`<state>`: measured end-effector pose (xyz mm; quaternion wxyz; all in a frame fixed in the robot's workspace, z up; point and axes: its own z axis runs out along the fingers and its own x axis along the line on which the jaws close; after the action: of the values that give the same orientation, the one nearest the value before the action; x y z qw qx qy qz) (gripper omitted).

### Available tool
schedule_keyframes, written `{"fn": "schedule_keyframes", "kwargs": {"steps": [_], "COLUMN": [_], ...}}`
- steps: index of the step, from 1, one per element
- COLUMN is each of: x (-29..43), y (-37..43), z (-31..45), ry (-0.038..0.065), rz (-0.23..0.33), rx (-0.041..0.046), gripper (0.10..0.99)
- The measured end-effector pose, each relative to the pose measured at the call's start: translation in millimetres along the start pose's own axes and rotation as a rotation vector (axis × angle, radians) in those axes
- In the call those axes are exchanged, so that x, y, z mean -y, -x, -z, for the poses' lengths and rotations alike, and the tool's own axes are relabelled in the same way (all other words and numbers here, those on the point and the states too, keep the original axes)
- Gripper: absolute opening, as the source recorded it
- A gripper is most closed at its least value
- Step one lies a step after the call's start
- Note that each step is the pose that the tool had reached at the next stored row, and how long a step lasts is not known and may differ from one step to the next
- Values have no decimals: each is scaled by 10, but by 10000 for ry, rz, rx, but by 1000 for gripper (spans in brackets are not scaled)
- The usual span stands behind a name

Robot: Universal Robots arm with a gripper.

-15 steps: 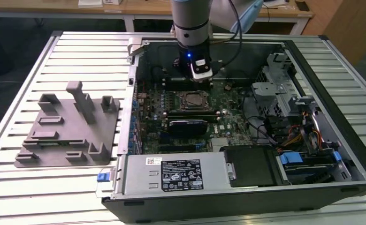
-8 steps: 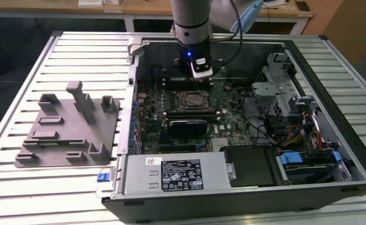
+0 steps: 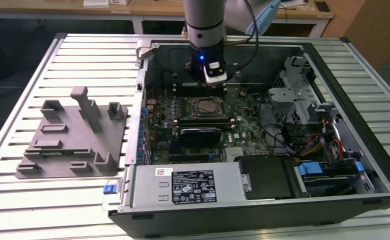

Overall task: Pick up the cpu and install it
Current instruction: 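Install the first cpu locking lever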

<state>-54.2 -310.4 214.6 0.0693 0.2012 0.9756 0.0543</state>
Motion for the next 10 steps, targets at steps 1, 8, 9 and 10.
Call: {"fn": "schedule_keyframes", "kwargs": {"steps": [1,8,9,10], "x": [-2,-4,5,17], "y": [4,49,55,62], "z": [-1,-9,-8,-8], "ry": [-62,-498,-542,-574], "rz": [3,40,44,47], "rx": [-30,-126,-132,-132], "gripper": [106,106,106,106]}}
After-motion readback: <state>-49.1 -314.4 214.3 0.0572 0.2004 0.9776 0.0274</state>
